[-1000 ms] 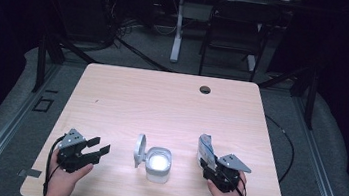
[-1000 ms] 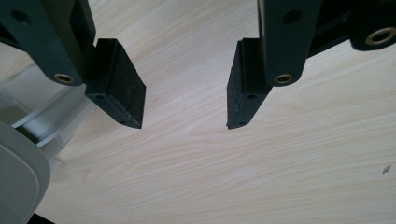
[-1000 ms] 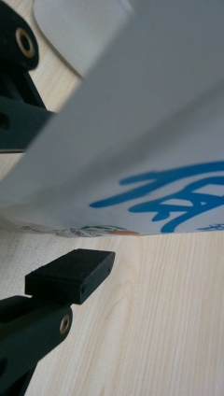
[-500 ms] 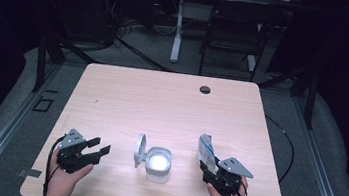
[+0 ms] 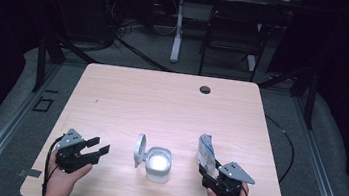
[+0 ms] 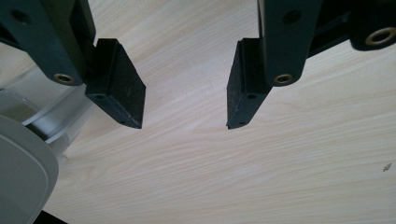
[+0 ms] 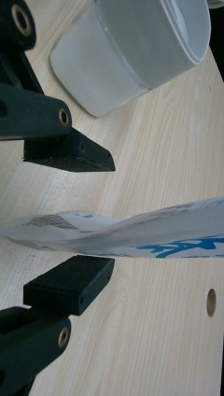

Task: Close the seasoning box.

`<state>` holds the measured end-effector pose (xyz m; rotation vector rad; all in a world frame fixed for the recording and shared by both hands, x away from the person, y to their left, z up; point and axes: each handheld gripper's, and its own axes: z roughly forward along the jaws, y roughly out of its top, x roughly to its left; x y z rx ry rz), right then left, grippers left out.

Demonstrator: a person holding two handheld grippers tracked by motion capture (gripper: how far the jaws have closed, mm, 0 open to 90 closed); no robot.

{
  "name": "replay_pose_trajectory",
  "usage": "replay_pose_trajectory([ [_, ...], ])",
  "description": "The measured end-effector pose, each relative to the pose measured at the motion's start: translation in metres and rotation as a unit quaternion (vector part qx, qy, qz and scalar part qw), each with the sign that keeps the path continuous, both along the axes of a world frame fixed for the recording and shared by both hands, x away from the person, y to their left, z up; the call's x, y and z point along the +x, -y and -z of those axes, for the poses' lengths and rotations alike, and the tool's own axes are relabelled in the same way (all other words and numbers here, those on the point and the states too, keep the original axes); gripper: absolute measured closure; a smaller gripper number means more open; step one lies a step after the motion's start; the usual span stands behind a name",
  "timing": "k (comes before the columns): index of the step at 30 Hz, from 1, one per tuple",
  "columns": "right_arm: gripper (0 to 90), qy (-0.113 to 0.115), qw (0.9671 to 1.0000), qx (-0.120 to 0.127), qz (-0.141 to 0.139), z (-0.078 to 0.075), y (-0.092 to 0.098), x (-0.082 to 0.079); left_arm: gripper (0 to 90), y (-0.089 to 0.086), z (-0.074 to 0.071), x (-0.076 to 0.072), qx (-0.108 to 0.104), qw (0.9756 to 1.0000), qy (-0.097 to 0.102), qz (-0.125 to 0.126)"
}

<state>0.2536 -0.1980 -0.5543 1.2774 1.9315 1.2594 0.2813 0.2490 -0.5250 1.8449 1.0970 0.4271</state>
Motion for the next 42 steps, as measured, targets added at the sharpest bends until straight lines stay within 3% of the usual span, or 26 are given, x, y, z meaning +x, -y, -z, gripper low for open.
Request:
replay_pose_trajectory([
  [13,44.0,0.019,0.9997,-0.018,-0.002,-0.005,-0.003,-0.014,47.6,0.002,-0.004,-0.003,0.0,1.0,0.004,0.004],
  [21,43.3,0.02,0.9997,-0.018,0.0,-0.005,-0.001,-0.017,47.7,0.005,-0.006,-0.004,-0.003,1.0,0.007,0.007],
  [31,42.6,0.022,0.999,-0.039,-0.007,-0.006,-0.002,-0.019,48.1,0.014,-0.011,-0.007,-0.003,0.9997,0.009,0.024],
  [42,41.2,0.009,0.999,-0.043,-0.008,-0.006,0.002,-0.02,54.5,0.027,-0.016,-0.01,-0.001,0.999,-0.002,0.044],
])
